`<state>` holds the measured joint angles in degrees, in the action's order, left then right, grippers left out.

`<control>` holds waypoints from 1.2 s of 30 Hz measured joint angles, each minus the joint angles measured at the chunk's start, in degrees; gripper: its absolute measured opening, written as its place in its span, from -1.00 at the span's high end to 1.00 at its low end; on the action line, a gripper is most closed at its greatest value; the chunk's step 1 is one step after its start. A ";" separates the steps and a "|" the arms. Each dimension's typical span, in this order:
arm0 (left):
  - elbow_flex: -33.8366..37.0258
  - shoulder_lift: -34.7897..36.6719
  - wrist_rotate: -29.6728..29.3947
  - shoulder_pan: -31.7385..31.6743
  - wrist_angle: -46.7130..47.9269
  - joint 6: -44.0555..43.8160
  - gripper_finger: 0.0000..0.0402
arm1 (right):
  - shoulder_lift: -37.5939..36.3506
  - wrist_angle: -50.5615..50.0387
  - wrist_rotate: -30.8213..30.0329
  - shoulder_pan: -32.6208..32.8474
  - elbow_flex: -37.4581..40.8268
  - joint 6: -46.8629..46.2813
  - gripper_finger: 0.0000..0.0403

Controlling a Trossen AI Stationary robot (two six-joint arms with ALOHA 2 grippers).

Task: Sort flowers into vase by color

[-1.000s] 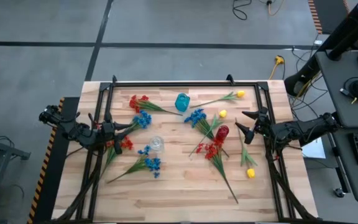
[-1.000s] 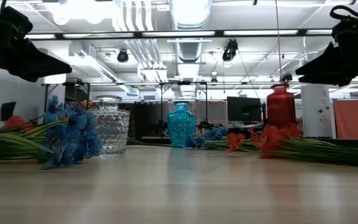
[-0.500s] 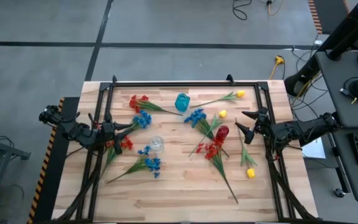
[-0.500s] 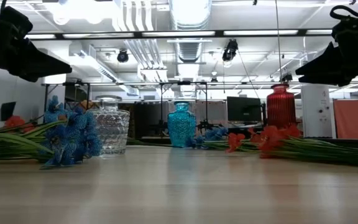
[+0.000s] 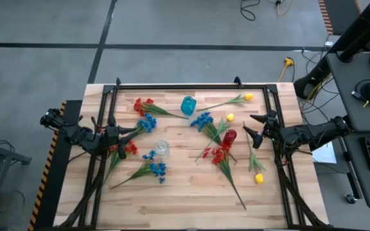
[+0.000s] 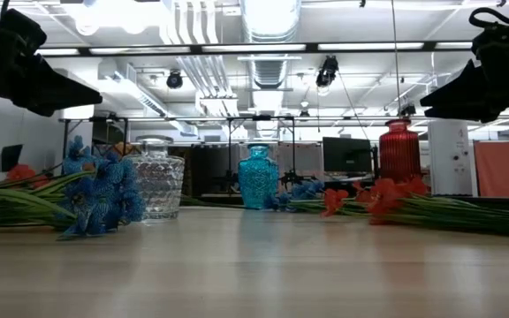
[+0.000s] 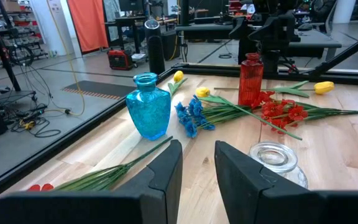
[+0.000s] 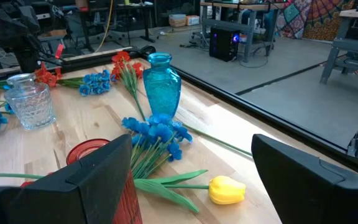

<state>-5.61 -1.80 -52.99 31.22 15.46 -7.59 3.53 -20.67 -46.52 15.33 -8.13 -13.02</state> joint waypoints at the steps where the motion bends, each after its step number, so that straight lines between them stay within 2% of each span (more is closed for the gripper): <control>1: -0.01 0.01 0.01 0.01 0.01 0.01 0.61 | 0.00 0.00 0.00 0.00 -0.01 0.00 -0.60; 18: -0.02 0.01 -0.14 0.00 -0.05 0.01 0.61 | -0.01 0.42 -0.02 0.00 0.00 0.06 -0.60; 21: 0.28 0.00 -0.45 0.00 -3.15 -0.25 0.61 | 0.00 1.65 -1.66 0.02 0.03 -2.60 -0.60; 25: 0.22 0.00 0.95 0.00 -12.22 -13.44 0.61 | -0.11 6.66 -2.95 0.00 0.01 -14.82 -0.60; 27: 0.20 0.02 1.01 0.00 -14.46 -18.33 0.61 | -0.03 8.36 -2.95 0.00 0.01 -17.95 -0.60; 36: 0.15 0.00 -1.66 -0.11 -15.92 -17.97 0.61 | -0.02 10.25 -4.12 0.00 0.01 -18.19 -0.60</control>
<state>-5.45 -1.80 -54.65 31.11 -0.46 -25.57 3.51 -10.42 -50.64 15.33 -8.12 -31.20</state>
